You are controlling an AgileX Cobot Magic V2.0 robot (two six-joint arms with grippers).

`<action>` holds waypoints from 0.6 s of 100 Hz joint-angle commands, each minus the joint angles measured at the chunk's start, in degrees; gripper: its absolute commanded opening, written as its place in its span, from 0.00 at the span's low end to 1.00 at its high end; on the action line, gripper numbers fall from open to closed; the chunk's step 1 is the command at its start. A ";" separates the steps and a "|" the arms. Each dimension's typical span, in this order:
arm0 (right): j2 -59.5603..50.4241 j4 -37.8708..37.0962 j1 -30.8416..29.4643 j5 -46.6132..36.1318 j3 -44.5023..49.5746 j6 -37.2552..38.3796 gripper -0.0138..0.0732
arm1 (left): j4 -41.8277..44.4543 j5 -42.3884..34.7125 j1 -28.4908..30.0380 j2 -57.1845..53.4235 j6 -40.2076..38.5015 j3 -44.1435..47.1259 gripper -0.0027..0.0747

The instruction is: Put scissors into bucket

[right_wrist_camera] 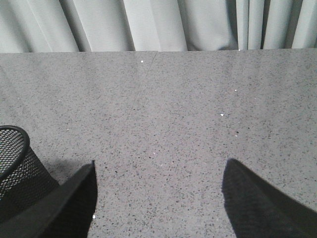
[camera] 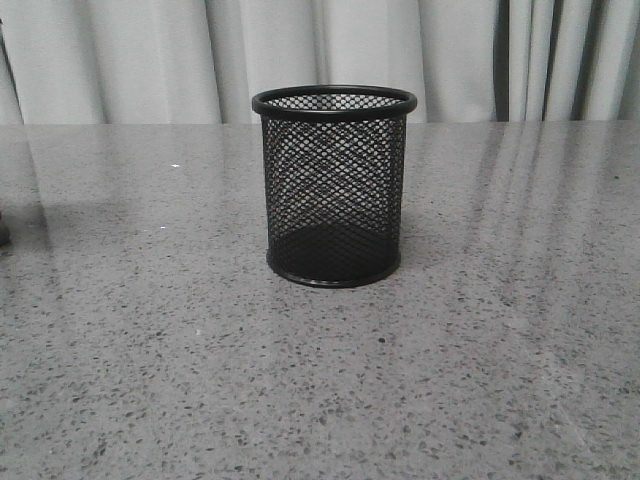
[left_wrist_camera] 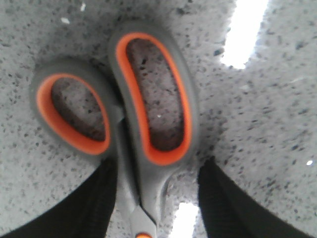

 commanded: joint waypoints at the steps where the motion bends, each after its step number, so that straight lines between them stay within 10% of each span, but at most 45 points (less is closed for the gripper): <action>1: 0.51 -0.73 0.11 -4.86 -1.51 -0.60 0.71 | -0.96 -0.48 1.09 0.00 -0.03 -2.04 0.50; 60: 4.61 -0.73 0.11 -5.84 -1.51 -0.60 0.71 | -8.72 -1.92 6.82 4.94 1.46 -2.30 0.48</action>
